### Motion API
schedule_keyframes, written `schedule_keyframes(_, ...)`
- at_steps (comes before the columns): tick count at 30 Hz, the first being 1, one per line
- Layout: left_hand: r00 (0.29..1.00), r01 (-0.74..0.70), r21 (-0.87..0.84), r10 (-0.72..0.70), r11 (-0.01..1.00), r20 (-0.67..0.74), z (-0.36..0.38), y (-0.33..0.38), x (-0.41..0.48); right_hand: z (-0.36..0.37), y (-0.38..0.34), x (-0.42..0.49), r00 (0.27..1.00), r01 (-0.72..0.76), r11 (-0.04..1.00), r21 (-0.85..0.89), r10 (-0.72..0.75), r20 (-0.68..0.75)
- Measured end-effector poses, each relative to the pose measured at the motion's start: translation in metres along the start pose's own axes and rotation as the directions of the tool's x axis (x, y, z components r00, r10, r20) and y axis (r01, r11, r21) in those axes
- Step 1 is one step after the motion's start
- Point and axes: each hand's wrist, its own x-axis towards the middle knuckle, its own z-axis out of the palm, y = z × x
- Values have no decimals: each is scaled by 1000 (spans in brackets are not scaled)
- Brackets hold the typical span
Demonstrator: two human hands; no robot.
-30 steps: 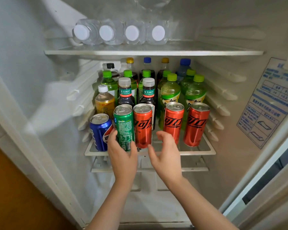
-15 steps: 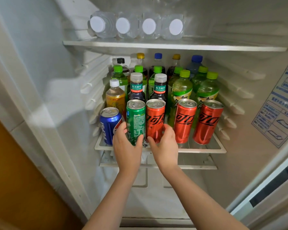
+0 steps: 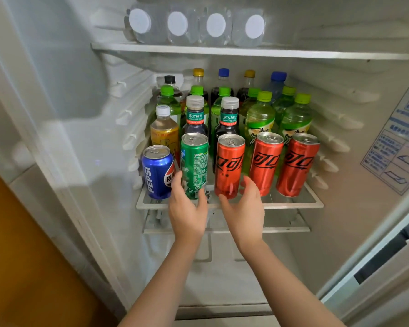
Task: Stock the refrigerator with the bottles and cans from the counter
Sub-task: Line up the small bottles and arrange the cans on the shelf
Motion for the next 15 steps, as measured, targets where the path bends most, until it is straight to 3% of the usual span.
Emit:
schedule_keyframes(7, 998, 37, 8, -37, 999, 43, -5, -8, 7, 8, -11, 5, 993, -108, 994, -34, 106, -50)
schedule_keyframes(15, 1000, 15, -92, -13, 996, 24, -9, -11, 5, 11, -7, -6, 998, 50, 998, -31, -51, -35)
